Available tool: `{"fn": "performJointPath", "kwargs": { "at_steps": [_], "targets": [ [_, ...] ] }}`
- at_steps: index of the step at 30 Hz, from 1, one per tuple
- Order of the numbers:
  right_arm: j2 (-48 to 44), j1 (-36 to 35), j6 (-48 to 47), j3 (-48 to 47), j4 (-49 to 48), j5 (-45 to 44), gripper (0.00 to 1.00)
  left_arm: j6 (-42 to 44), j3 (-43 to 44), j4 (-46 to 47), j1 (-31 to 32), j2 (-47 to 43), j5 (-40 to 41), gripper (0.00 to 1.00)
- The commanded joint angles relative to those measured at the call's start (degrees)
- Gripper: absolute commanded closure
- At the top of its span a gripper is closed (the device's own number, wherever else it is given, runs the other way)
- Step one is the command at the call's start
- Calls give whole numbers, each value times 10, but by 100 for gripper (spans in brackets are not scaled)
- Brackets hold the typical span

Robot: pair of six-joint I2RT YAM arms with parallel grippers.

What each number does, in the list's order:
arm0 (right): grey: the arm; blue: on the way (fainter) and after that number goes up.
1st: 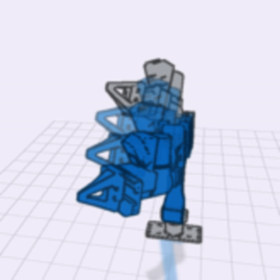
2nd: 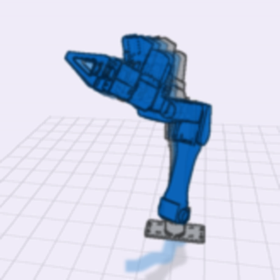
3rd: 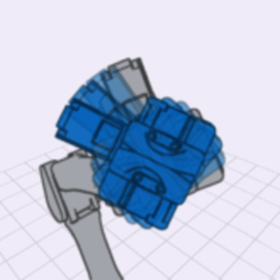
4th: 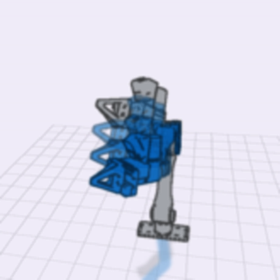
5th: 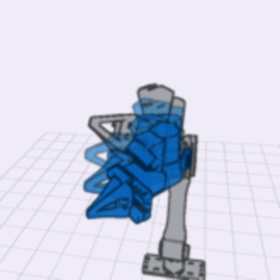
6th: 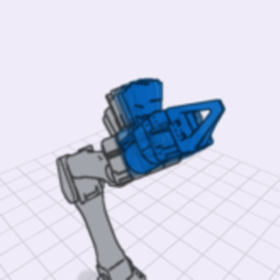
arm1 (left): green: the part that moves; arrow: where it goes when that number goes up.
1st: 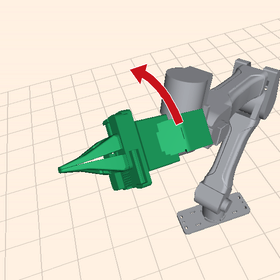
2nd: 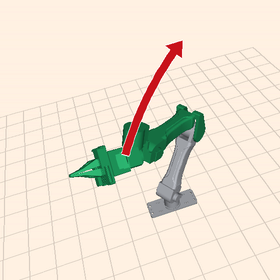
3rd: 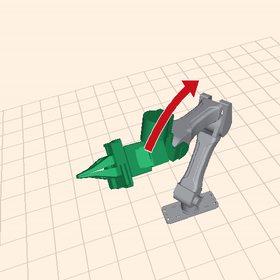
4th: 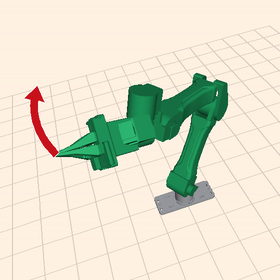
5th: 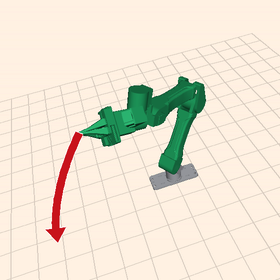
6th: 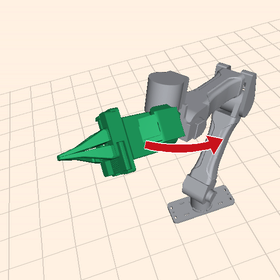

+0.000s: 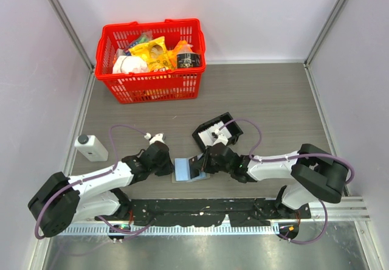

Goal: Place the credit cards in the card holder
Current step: Insert the credit card into the card holder.

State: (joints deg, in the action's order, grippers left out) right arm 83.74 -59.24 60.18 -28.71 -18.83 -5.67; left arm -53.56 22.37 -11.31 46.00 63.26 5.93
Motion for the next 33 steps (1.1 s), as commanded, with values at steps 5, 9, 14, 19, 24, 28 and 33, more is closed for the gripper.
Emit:
{"fn": "performJointPath", "kwargs": {
  "at_steps": [5,9,14,19,24,28,33],
  "targets": [
    [-2,-3,4,-14,-45,9,99,6,-12,-40,-3,25,14,100],
    [-48,-3,-4,-12,-9,-22,99,6,-13,-42,-3,26,14,100],
    [-60,-3,-16,-17,13,-34,99,5,-14,-41,-3,25,17,100],
    [-22,-3,-6,-19,-12,-12,99,5,-12,-41,-2,23,16,100],
    [9,-3,1,-16,-42,6,99,5,-14,-38,-3,21,14,100],
    [12,-3,3,-13,-59,15,99,4,-14,-37,-3,23,15,100],
    [-27,-2,-4,-11,-17,-21,99,4,-15,-41,-3,24,19,100]
  ]
}}
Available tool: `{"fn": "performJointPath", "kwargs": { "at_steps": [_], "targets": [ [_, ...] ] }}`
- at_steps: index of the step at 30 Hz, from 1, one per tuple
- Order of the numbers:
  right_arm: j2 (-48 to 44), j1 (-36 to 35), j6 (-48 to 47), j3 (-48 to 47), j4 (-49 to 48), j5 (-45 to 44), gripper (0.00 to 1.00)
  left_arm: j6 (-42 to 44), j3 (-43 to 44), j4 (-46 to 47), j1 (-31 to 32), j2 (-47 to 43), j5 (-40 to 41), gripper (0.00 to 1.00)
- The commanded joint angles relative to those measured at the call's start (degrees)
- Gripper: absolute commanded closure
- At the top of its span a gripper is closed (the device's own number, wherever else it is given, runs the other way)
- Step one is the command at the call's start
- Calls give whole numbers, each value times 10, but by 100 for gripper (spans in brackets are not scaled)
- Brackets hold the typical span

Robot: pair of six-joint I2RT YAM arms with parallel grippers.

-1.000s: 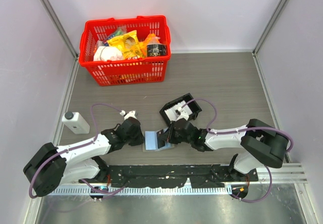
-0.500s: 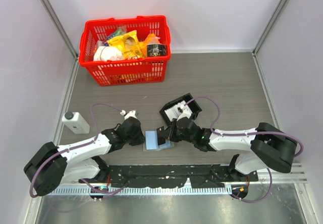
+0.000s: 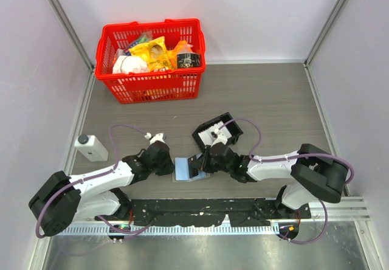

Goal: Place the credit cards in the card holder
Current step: Insert the credit card into the card holder.

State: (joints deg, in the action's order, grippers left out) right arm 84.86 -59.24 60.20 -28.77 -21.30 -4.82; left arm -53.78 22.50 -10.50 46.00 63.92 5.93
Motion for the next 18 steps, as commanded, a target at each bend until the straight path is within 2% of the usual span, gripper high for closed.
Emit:
{"fn": "performJointPath", "kwargs": {
  "at_steps": [1,18],
  "targets": [
    [-45,-3,-5,-10,13,-34,99,6,-17,-48,-3,17,20,100],
    [26,-3,14,-10,-30,8,99,8,-17,-37,-3,22,16,100]
  ]
}}
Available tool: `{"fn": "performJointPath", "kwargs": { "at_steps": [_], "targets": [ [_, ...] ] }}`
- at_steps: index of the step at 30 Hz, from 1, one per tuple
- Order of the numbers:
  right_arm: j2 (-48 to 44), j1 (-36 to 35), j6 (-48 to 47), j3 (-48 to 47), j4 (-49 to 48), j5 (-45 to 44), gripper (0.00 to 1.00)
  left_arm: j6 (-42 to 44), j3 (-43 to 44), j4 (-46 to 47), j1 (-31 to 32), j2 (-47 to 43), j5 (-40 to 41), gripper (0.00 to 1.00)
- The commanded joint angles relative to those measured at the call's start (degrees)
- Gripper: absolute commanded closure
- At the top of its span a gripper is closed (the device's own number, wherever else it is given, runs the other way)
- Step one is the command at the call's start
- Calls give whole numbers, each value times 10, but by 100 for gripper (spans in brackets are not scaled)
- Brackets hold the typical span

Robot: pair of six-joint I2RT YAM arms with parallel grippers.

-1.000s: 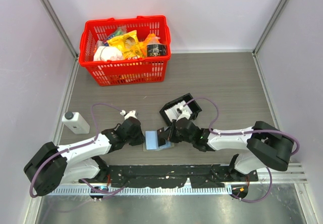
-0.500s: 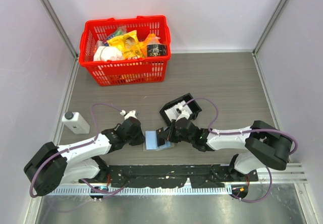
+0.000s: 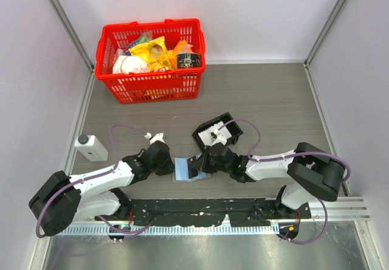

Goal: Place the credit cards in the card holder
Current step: Insert the credit card into the card holder.

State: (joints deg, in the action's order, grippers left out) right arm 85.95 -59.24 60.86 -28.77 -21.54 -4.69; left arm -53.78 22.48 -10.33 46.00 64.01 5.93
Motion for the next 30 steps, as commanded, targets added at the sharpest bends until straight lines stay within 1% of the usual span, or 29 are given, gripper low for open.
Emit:
{"fn": "performJointPath", "kwargs": {
  "at_steps": [1,17,21,24,30],
  "targets": [
    [18,-3,11,-8,-36,8,99,8,-16,-39,-3,23,16,100],
    [38,-3,44,16,-56,10,99,-1,-17,-52,-3,33,23,100],
    [12,-9,59,14,-8,-15,99,-6,-8,-75,-2,31,32,100],
    [11,-9,60,3,46,-28,99,-18,-7,-87,-3,29,46,100],
    [15,-12,67,4,69,-27,99,-32,-5,-96,-2,42,54,100]
  ]
}}
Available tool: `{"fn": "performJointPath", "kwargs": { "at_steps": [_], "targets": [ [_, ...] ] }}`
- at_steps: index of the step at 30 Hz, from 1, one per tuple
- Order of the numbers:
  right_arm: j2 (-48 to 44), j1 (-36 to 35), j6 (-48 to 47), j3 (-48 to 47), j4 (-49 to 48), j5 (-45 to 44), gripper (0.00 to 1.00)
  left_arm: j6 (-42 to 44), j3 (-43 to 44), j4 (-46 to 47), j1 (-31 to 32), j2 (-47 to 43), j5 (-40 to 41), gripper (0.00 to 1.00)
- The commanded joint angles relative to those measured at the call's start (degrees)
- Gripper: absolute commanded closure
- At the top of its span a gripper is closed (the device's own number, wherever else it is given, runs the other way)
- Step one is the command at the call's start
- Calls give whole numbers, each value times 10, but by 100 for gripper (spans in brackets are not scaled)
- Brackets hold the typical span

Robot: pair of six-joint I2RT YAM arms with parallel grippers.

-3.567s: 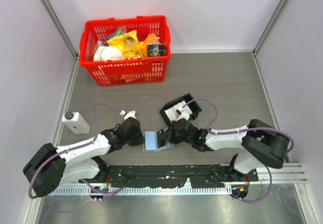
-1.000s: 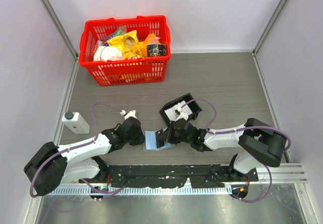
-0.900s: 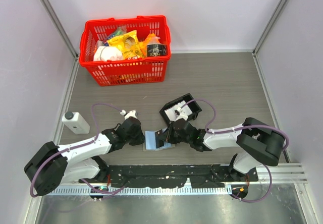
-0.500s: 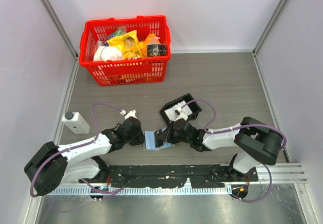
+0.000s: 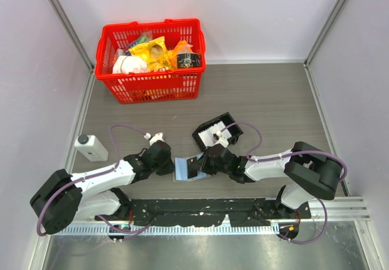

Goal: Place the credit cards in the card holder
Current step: Insert the credit card into the card holder.

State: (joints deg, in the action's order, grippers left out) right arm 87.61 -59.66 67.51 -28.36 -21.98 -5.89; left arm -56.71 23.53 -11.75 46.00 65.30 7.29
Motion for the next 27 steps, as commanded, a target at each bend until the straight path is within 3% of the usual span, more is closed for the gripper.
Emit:
{"fn": "performJointPath", "kwargs": {
  "at_steps": [1,10,27],
  "targets": [
    [1,-8,-2,0,70,-15,99,-1,-16,-79,-3,33,37,100],
    [49,-9,-19,-32,68,18,99,-1,-13,-73,-3,49,34,100],
    [4,-15,-17,-24,121,9,99,-10,-1,-84,-3,84,55,100]
  ]
}}
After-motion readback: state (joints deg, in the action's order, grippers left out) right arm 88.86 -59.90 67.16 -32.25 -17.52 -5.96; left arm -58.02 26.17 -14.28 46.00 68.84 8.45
